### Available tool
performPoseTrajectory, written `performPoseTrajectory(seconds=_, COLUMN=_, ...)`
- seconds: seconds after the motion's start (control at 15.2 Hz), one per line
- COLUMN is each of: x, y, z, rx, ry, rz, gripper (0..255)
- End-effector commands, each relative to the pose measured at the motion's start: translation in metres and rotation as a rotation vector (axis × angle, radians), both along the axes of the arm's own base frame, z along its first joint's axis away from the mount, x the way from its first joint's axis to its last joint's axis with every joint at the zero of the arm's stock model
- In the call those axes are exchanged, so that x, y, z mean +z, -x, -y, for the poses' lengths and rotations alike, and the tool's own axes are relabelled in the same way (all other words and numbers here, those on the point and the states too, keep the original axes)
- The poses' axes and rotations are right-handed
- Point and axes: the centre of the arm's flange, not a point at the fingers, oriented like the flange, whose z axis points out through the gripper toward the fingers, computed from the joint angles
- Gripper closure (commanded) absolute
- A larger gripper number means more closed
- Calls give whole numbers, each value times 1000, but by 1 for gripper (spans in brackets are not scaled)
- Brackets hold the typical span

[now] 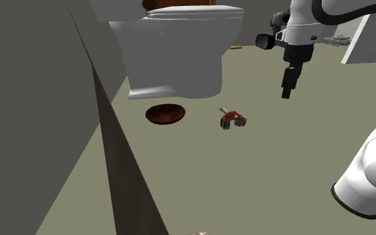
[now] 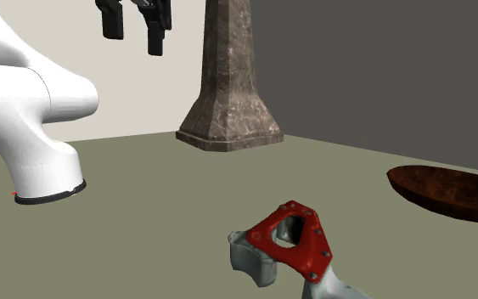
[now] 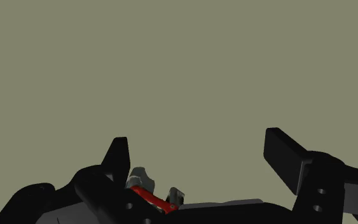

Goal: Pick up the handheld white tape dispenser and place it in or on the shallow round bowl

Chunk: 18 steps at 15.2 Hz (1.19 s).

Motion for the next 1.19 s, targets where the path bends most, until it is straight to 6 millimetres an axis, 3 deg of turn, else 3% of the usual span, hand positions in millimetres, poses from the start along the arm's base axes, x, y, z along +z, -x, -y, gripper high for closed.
performPoseTrajectory(seconds=0.0, x=0, y=0, z=0, rx=0, ry=0, rz=0, gripper=0)
performPoseTrajectory(seconds=1.12, x=-165, y=-123, z=82, rx=180, ry=-130, rz=98, gripper=0)
